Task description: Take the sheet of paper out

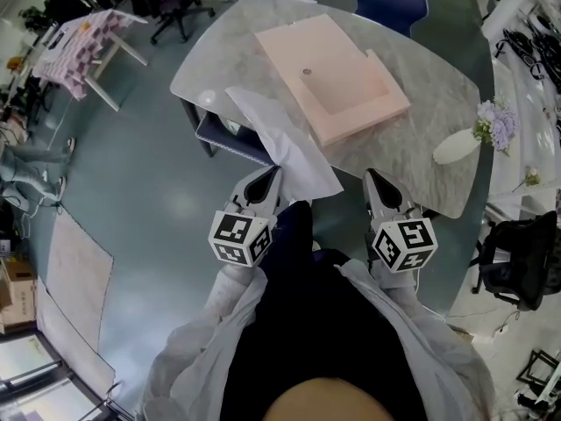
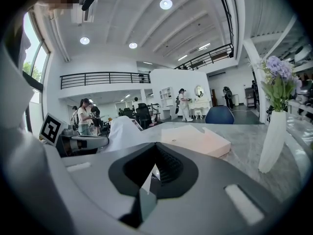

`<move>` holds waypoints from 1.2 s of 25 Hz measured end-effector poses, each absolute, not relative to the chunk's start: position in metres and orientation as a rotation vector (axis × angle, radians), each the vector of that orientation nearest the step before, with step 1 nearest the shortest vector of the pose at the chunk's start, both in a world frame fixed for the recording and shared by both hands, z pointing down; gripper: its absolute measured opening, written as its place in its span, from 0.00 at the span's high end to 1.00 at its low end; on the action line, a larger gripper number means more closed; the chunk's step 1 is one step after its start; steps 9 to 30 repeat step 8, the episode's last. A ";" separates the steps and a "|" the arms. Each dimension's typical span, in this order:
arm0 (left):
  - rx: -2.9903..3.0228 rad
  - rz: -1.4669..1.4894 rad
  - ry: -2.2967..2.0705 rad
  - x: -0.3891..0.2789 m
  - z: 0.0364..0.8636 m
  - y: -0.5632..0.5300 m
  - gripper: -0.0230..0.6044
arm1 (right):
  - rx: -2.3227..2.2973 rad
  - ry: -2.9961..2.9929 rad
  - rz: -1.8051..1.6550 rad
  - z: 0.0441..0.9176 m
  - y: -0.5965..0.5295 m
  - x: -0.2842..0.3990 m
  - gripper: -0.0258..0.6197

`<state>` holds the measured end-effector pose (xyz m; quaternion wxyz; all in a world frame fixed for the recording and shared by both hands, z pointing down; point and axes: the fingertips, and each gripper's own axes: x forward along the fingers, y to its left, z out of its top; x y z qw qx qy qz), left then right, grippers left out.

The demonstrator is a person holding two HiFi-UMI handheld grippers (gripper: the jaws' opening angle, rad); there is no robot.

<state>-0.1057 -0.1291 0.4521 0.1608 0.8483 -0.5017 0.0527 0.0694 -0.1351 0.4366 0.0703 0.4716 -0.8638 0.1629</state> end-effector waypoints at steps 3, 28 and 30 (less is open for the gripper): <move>2.417 0.151 -1.443 -0.107 0.453 -0.127 0.95 | 1.402 -2.602 0.511 0.440 -0.134 0.069 0.94; 2.414 0.151 -1.446 -0.103 0.453 -0.125 0.95 | 1.382 -2.597 0.525 0.444 -0.132 0.071 0.94; 2.414 0.151 -1.446 -0.103 0.453 -0.125 0.95 | 1.382 -2.597 0.525 0.444 -0.132 0.071 0.94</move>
